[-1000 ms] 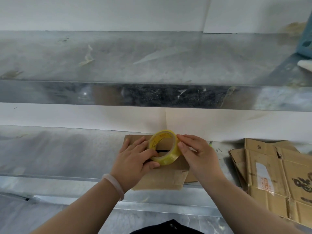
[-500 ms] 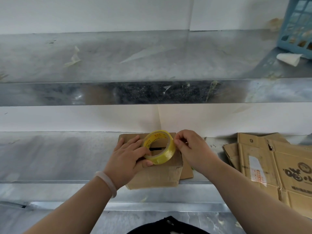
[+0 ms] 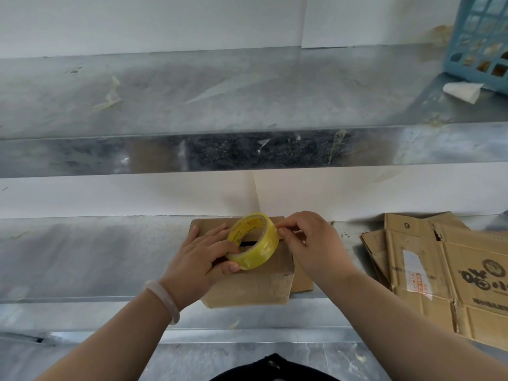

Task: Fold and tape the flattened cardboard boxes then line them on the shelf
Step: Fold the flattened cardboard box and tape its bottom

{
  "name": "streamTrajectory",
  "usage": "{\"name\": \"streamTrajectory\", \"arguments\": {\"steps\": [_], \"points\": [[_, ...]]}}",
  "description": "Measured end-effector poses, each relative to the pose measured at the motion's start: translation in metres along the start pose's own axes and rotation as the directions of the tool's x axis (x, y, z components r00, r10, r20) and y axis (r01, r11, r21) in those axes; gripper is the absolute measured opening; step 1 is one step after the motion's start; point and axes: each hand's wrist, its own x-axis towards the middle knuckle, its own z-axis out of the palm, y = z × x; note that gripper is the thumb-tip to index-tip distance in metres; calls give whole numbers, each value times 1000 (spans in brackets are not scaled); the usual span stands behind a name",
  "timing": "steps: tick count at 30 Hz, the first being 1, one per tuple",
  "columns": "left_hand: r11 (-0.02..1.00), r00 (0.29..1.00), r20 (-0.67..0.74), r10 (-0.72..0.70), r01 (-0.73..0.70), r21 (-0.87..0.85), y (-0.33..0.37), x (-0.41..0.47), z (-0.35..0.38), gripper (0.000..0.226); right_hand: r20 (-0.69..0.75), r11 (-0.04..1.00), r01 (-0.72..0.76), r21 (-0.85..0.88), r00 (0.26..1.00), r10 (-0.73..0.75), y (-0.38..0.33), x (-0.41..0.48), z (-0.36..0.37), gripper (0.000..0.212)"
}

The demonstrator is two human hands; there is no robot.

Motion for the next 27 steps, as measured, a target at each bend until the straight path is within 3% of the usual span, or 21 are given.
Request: {"name": "streamTrajectory", "arguments": {"steps": [5, 9, 13, 17, 22, 27], "points": [[1000, 1000, -16, -1, 1, 14, 2, 2, 0, 62, -1, 998, 58, -22, 998, -58, 1, -1, 1, 8], [1000, 1000, -9, -4, 4, 18, 1, 2, -1, 60, 94, 1000, -14, 6, 995, 14, 0, 3, -4, 16], [1000, 1000, -2, 1, -1, 19, 2, 1, 0, 50, 194, 998, 30, -63, 981, -17, 0, 7, -6, 24], [1000, 1000, 21, -6, 6, 31, 4, 2, -1, 57, 259, 998, 43, -42, 965, -31, -2, 8, -10, 32], [999, 998, 59, -4, 1, 41, 1, 6, -4, 63, 139, 979, -88, 185, 988, 63, -1, 7, -9, 12], [1000, 999, 30, -14, 13, 21, 3, 8, -4, 61, 12, 954, -77, 291, 997, 77, -1, 0, -1, 23]]}}
